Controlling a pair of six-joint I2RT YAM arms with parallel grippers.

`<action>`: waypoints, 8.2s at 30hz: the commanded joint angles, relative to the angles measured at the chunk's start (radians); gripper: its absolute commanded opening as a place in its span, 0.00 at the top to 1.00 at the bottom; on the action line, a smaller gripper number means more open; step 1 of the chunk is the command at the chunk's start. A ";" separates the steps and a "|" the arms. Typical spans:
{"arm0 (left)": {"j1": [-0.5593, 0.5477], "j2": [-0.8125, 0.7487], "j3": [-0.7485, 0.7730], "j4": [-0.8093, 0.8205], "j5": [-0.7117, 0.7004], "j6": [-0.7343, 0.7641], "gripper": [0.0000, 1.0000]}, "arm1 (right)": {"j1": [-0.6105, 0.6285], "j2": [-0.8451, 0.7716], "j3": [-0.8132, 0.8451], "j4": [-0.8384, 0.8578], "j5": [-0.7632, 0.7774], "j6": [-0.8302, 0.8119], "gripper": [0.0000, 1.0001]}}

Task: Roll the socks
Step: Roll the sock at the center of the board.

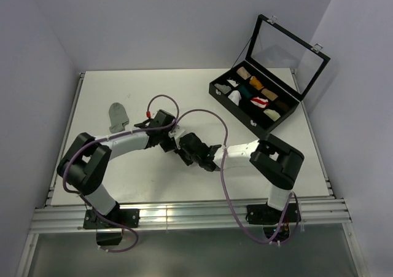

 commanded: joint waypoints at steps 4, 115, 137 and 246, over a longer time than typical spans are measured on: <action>0.007 -0.132 -0.061 0.052 -0.058 -0.030 0.45 | -0.133 -0.057 -0.059 0.017 -0.444 0.124 1.00; -0.013 -0.068 -0.014 0.021 0.031 0.017 0.61 | -0.053 -0.065 -0.067 -0.034 -0.204 0.104 1.00; -0.005 -0.189 -0.181 0.126 0.011 -0.043 0.40 | -0.435 0.229 0.025 0.126 -1.176 0.489 1.00; 0.108 -0.329 -0.305 0.176 0.046 0.016 0.29 | -0.366 0.269 0.234 -0.241 -1.091 0.422 1.00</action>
